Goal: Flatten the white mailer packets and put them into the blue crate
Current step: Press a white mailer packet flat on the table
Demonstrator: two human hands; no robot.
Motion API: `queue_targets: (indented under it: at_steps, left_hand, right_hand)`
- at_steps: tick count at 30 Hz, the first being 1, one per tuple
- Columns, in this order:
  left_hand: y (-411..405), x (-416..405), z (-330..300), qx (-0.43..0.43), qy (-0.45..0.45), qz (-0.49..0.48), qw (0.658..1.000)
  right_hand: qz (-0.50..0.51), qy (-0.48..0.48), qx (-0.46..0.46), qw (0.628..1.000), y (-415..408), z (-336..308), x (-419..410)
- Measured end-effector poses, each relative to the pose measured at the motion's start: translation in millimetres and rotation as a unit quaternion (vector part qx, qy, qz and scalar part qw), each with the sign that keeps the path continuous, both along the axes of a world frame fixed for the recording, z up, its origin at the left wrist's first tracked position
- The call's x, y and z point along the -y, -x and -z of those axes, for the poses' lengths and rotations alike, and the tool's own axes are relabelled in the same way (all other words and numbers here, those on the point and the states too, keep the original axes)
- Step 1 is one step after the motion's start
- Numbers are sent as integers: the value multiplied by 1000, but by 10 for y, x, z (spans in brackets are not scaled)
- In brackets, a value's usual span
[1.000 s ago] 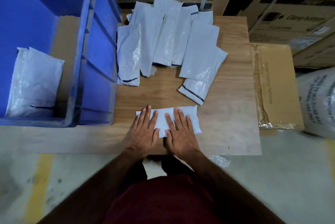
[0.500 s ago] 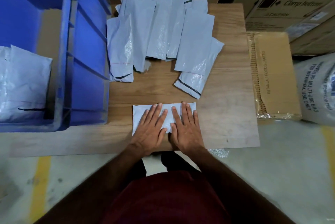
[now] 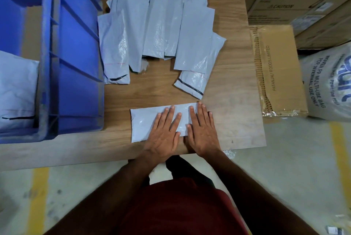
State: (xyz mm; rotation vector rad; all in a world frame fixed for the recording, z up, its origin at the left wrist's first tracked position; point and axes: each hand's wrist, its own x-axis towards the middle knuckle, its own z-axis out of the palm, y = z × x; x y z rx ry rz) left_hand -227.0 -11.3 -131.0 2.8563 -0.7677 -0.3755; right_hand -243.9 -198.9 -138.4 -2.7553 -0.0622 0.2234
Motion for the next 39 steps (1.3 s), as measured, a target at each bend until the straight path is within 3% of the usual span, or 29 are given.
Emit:
queue_targets:
  at_steps: [5, 11, 15, 21, 27, 36, 39]
  left_hand:
    - [-1, 26, 73, -11, -29, -5, 1000]
    - [9, -104, -94, 45, 16, -77, 996]
    - [74, -248, -2, 21, 2, -110, 994]
    - [56, -256, -29, 10, 7, -117, 993]
    - [153, -551, 16, 10, -5, -207, 978]
    - [137, -657, 26, -32, -1, -164, 986]
    - [109, -799, -75, -15, -22, -83, 996]
  right_hand:
    - [-36, 39, -8, 999, 7, 45, 62]
    - [-41, -5, 16, 999, 4, -39, -140]
    - [-96, 4, 18, 995, 31, 4, -244]
    - [-93, 20, 7, 995, 11, -69, -348]
    - [-126, -9, 25, 992, -65, -93, -645]
    - [-128, 16, -13, 992, -74, -11, -694]
    - [-132, 14, -30, 991, -86, -102, -689]
